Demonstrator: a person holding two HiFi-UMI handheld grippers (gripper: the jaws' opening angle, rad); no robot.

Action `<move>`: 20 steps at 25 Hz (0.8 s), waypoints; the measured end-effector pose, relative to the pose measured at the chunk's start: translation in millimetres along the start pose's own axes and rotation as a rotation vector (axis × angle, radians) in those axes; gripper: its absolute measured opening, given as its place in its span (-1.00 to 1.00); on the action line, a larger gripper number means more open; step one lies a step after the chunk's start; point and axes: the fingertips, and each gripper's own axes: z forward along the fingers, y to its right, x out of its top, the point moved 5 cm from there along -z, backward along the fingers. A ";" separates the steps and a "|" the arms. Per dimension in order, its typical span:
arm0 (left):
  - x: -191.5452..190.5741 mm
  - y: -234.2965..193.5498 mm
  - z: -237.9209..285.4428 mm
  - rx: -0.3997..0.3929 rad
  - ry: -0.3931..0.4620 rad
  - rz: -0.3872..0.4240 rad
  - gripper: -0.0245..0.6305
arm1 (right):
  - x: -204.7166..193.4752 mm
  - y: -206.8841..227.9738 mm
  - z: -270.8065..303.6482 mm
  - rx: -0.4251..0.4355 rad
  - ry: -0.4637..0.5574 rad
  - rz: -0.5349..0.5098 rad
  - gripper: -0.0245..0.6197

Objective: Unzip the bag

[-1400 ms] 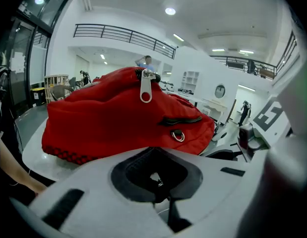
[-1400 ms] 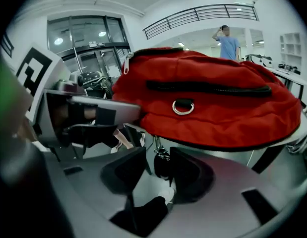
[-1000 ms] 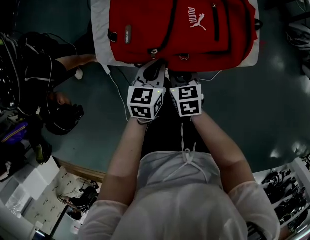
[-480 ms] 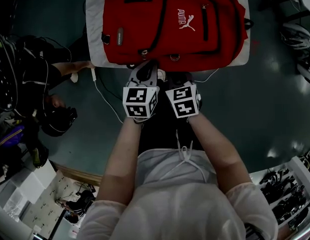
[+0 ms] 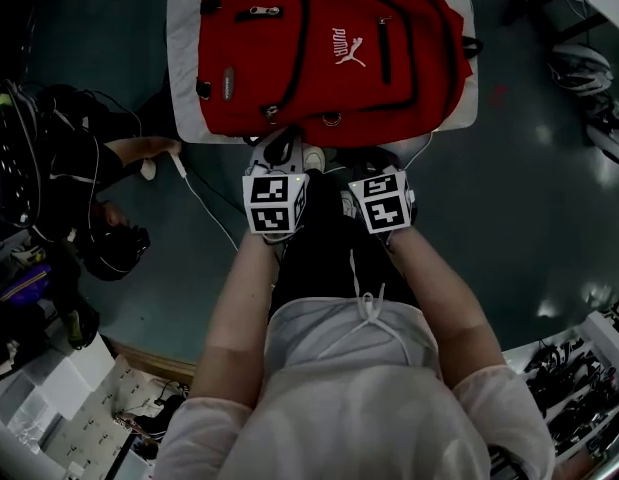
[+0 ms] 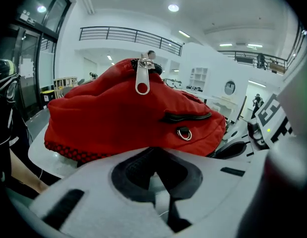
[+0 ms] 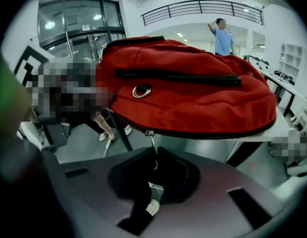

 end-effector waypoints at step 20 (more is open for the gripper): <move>-0.6 0.5 3.7 0.008 -0.044 0.071 -0.86 | -21.0 108.5 -38.0 -0.163 -0.037 0.036 -0.80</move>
